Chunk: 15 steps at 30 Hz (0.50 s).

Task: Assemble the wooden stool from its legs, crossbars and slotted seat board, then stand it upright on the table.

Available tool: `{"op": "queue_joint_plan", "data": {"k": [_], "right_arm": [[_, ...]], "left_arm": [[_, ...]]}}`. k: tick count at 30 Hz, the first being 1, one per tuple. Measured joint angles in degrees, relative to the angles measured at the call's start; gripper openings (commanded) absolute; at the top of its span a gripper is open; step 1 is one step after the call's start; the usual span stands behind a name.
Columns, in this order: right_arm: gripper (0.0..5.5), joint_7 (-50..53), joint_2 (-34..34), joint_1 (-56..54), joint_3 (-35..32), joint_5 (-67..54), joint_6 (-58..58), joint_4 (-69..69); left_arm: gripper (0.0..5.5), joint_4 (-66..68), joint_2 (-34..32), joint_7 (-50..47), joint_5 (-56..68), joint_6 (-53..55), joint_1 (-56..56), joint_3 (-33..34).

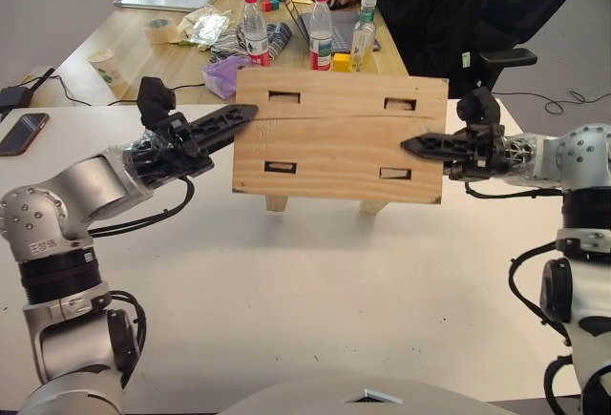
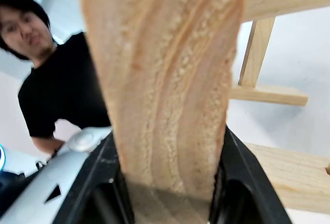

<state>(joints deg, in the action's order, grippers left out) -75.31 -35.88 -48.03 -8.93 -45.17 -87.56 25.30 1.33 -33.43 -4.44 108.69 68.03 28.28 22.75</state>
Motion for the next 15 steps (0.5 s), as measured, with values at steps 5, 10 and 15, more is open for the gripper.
{"op": "queue_joint_plan", "data": {"k": [5,10,15], "right_arm": [[1.33,13.62,6.63,-8.42,-8.36,0.64,-0.82,15.74],[1.72,30.05,10.97,-16.11,-17.86,0.58,2.41,30.35],[2.64,41.84,15.07,-17.69,-23.82,0.82,19.32,37.88]], "left_arm": [[1.57,4.24,6.51,-18.74,5.32,-8.27,3.87,1.98],[1.58,10.07,9.17,-29.99,5.32,-14.18,8.34,2.84],[2.33,17.38,8.87,-33.63,1.47,-17.57,10.55,1.84]]}}
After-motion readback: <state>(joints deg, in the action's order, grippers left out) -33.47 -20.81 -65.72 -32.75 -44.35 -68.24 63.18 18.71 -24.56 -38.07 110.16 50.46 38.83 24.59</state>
